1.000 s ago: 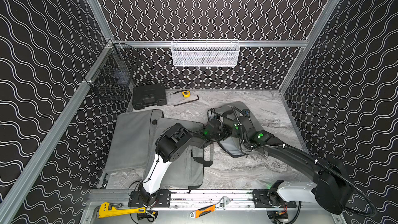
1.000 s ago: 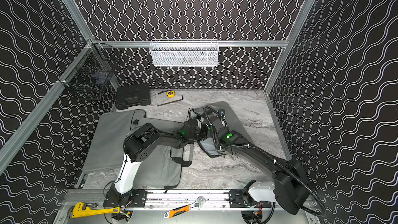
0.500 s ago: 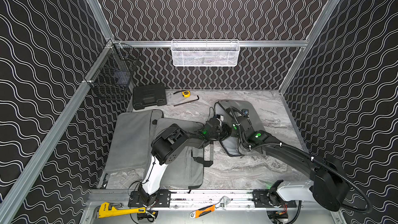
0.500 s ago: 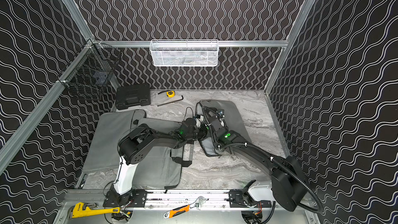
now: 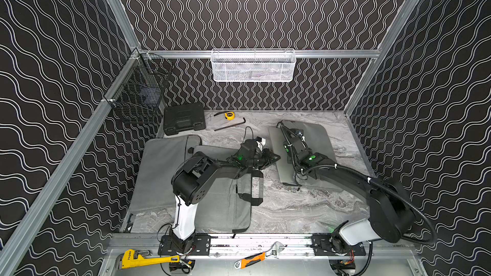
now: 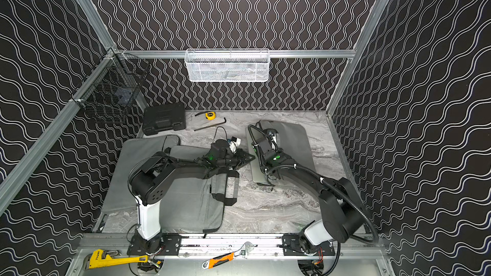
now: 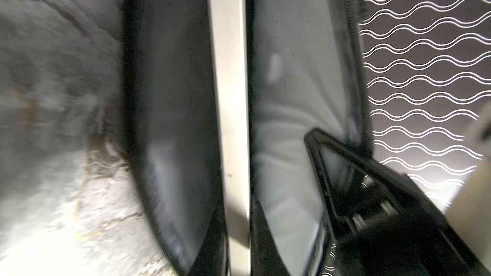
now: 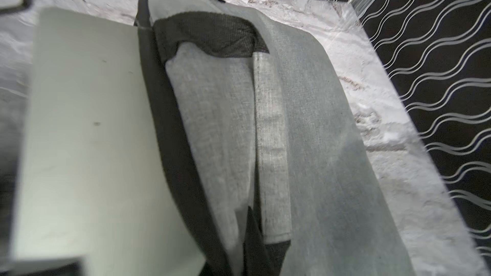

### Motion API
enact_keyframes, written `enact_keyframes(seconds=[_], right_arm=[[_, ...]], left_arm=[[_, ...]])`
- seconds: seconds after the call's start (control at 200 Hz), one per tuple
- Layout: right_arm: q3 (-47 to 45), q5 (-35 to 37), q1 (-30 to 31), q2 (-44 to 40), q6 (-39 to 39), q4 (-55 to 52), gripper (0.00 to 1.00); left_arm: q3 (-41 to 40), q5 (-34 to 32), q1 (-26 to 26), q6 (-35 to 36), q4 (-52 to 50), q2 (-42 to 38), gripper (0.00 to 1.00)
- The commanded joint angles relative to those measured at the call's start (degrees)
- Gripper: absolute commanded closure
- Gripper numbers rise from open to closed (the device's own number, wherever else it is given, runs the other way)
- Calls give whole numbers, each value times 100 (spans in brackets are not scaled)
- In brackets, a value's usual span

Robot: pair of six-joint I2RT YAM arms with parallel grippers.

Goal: Open the zippered laptop bag and take out the laptop
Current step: Take out the laptop from the zippered laptop bag.

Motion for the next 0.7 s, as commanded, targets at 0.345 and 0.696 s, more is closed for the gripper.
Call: enact_keyframes(seconds=[0.345, 0.696], right_arm=[[210, -358, -495, 553, -2219, 557, 98], [364, -752, -1131, 994, -2883, 924, 100]], left_arm=[[-212, 853, 453, 82, 1462, 161, 100], [-383, 1224, 792, 29, 1741, 125, 100]])
